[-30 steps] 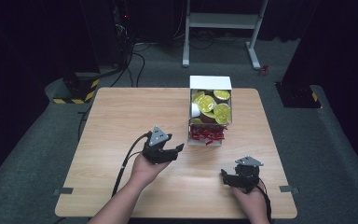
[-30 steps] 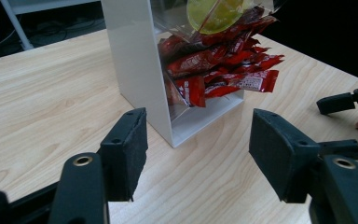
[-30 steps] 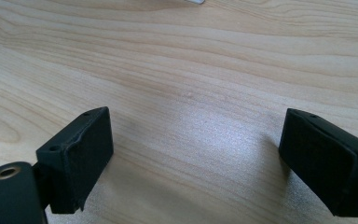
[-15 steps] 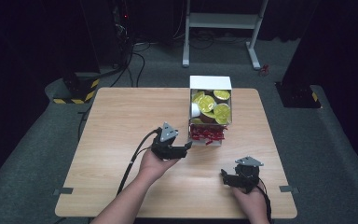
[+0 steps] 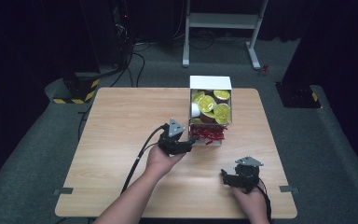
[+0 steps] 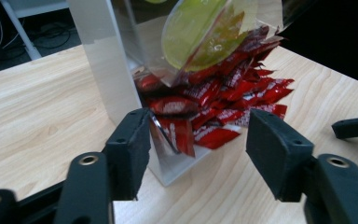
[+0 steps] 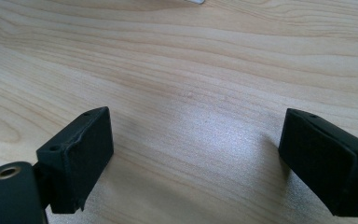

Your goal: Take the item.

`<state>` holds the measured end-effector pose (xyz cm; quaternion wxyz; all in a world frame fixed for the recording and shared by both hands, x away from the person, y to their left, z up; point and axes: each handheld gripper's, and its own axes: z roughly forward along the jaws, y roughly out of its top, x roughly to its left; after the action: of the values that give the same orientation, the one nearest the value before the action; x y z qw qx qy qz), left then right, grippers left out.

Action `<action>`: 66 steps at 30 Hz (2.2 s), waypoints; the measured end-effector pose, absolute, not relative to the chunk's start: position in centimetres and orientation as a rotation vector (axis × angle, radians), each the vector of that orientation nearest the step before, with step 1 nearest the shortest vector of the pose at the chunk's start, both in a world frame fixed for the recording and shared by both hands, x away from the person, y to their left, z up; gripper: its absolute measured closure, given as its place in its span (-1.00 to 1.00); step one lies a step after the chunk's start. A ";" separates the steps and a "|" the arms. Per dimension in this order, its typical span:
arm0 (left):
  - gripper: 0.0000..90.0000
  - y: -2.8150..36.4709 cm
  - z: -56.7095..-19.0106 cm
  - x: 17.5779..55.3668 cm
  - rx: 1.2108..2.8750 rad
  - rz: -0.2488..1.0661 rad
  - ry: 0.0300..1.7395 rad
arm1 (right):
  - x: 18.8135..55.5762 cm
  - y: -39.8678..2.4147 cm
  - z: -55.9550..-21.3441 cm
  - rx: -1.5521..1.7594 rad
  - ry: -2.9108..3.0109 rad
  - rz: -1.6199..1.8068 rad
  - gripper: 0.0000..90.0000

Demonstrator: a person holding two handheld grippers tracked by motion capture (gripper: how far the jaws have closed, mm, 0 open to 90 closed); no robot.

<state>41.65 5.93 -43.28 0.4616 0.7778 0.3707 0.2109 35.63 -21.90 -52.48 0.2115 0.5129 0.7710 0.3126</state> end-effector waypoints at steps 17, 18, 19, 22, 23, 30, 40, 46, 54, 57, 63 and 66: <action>0.27 4.4 -44.3 43.4 1.919 0.555 0.917 | 35.6 -21.8 -52.5 1.428 2.140 0.870 -0.76; 0.31 4.4 -44.4 43.5 1.917 0.560 0.909 | 35.6 -21.8 -52.5 1.427 2.140 0.871 -0.76; 0.32 4.4 -44.4 43.5 1.917 0.560 0.909 | 35.6 -21.8 -52.5 1.427 2.140 0.871 -0.76; 0.39 4.4 -44.4 43.4 1.911 0.564 0.898 | 35.6 -21.9 -52.5 1.422 2.141 0.870 -0.76; 0.43 4.4 -44.4 43.4 1.911 0.563 0.896 | 35.6 -21.9 -52.5 1.423 2.141 0.870 -0.76; 0.67 4.9 -44.6 42.9 1.899 0.570 0.896 | 35.6 -21.8 -52.5 1.426 2.139 0.871 -0.75; 0.65 5.1 -44.7 42.4 1.896 0.574 0.885 | 35.5 -21.8 -52.5 1.423 2.139 0.871 -0.74; 0.50 4.9 -45.0 42.4 1.900 0.573 0.883 | 35.6 -21.8 -52.5 1.421 2.139 0.871 -0.74; 0.27 4.1 -45.5 42.9 1.888 0.594 0.890 | 35.5 -21.8 -52.5 1.423 2.138 0.872 -0.74; 0.38 4.3 -45.4 43.0 1.879 0.579 0.896 | 35.5 -21.8 -52.5 1.419 2.140 0.873 -0.73; 0.64 4.5 -45.3 42.6 1.876 0.596 0.875 | 35.5 -21.9 -52.5 1.416 2.141 0.873 -0.73; 0.71 4.8 -45.3 42.4 1.861 0.581 0.870 | 35.5 -21.8 -52.5 1.418 2.141 0.874 -0.73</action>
<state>42.43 4.85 -45.28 0.4823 0.7637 0.3569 0.2382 35.52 -21.84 -52.47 0.2130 0.5108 0.7711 0.3149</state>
